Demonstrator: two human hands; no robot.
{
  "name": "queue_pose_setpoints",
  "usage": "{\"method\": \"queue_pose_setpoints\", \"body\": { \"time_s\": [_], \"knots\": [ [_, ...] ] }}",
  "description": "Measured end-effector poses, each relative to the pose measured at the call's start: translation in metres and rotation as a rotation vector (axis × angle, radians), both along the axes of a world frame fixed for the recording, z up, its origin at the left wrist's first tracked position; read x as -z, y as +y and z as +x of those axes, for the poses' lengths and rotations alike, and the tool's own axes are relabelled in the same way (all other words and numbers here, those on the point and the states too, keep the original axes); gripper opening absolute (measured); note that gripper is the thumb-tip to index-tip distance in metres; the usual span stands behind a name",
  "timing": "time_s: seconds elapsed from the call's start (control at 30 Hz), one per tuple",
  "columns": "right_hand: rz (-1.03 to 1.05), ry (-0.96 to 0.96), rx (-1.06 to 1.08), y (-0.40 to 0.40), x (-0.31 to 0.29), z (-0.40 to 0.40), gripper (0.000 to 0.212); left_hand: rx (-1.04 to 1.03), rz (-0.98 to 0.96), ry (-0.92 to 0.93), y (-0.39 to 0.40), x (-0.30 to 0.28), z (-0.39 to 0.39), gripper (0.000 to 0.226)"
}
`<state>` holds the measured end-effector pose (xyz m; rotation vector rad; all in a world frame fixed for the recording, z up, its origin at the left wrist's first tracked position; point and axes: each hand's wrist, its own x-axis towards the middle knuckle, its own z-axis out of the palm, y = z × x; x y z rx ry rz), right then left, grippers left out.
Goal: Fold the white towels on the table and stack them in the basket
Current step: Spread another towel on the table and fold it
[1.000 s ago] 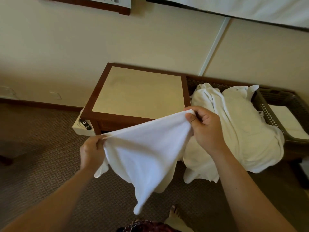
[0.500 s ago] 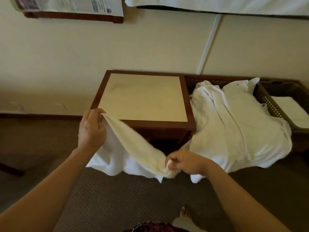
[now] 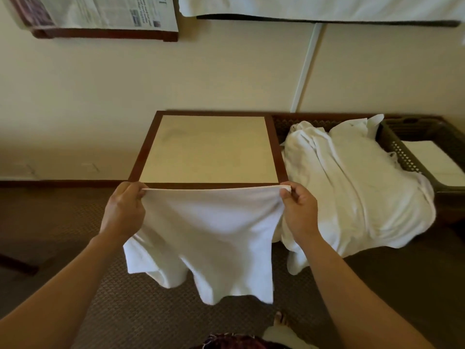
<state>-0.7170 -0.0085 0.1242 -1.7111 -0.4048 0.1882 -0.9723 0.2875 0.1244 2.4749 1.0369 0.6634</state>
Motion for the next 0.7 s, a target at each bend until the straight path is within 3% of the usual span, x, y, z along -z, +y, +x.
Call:
{"method": "queue_pose_setpoints", "body": {
  "time_s": [0.33, 0.7],
  "knots": [
    [-0.071, -0.021, 0.101, -0.016, 0.017, 0.015, 0.014, 0.008, -0.065, 0.015, -0.009, 0.024, 0.037, 0.020],
    [-0.076, -0.064, 0.286, 0.034, 0.029, 0.073, 0.016, -0.009, 0.136, 0.057, 0.017, 0.024, 0.106, 0.016]
  ]
}}
